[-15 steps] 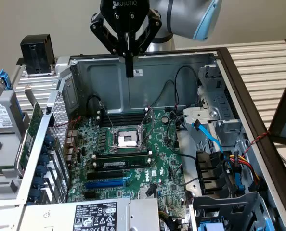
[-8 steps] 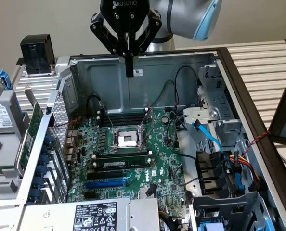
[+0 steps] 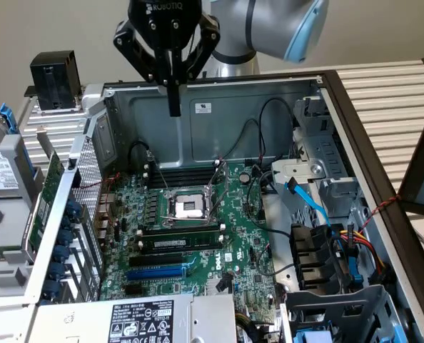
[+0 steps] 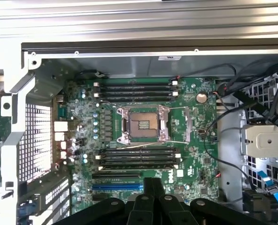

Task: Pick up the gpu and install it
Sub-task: 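Reach for the gpu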

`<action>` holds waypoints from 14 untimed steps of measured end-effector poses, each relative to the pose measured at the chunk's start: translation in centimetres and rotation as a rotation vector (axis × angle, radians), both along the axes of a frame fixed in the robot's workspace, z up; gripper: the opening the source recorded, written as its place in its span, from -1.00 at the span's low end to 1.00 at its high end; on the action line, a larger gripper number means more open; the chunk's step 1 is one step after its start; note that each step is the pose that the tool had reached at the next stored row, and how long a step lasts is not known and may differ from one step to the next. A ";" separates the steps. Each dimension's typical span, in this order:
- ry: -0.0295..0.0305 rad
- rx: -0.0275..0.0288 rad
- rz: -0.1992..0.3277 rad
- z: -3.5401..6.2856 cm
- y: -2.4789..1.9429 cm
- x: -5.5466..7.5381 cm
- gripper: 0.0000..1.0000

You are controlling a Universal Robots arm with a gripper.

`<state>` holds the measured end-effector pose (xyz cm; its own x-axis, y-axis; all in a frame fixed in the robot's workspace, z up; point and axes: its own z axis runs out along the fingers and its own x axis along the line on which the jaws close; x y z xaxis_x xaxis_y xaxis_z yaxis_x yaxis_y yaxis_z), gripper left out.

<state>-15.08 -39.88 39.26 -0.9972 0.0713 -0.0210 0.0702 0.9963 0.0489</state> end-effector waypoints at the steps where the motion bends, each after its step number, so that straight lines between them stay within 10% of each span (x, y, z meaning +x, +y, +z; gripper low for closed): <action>1: 0.0000 -0.0001 0.000 0.00 0.00 -0.5 -0.79; 14: 0.0013 0.0000 0.000 -0.16 0.01 -6.4 -0.79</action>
<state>-21.44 -39.87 39.10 -0.9973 0.0711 -0.0197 0.0701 0.9963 0.0488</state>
